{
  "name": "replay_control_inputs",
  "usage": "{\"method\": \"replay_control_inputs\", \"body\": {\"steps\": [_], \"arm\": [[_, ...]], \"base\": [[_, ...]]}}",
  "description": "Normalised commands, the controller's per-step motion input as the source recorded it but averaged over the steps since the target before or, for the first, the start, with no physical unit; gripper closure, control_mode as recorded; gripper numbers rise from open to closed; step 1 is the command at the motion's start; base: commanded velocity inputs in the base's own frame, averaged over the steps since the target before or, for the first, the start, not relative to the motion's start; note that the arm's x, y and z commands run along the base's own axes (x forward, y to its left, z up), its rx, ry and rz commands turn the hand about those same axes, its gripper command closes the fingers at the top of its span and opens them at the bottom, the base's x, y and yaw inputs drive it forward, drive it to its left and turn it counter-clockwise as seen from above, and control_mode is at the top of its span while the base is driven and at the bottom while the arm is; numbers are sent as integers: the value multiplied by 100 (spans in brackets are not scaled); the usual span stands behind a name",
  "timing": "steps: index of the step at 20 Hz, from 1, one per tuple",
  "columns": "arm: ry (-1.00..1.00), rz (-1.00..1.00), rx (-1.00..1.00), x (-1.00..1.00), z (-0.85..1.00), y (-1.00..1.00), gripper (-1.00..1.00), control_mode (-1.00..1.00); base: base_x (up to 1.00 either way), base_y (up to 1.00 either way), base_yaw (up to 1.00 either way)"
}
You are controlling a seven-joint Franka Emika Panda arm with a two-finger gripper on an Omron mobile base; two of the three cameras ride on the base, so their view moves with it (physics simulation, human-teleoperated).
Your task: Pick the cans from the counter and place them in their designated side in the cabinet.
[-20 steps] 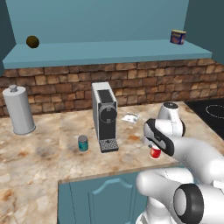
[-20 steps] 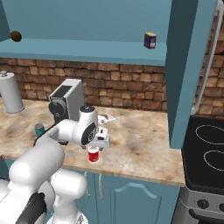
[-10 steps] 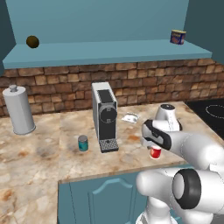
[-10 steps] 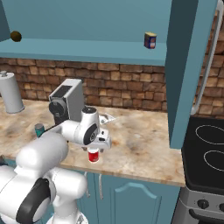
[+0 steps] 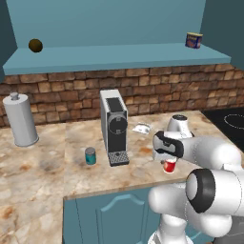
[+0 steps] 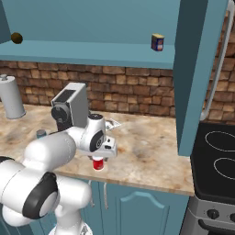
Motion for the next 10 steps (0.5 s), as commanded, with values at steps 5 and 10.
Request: {"method": "replay_control_inputs", "body": {"steps": [5,10], "arm": [[0,0,0,0,-1,0,100,-100],[-4,0,0,0,14,0,100,-100]], "base": [[0,0,0],[0,0,0]]}}
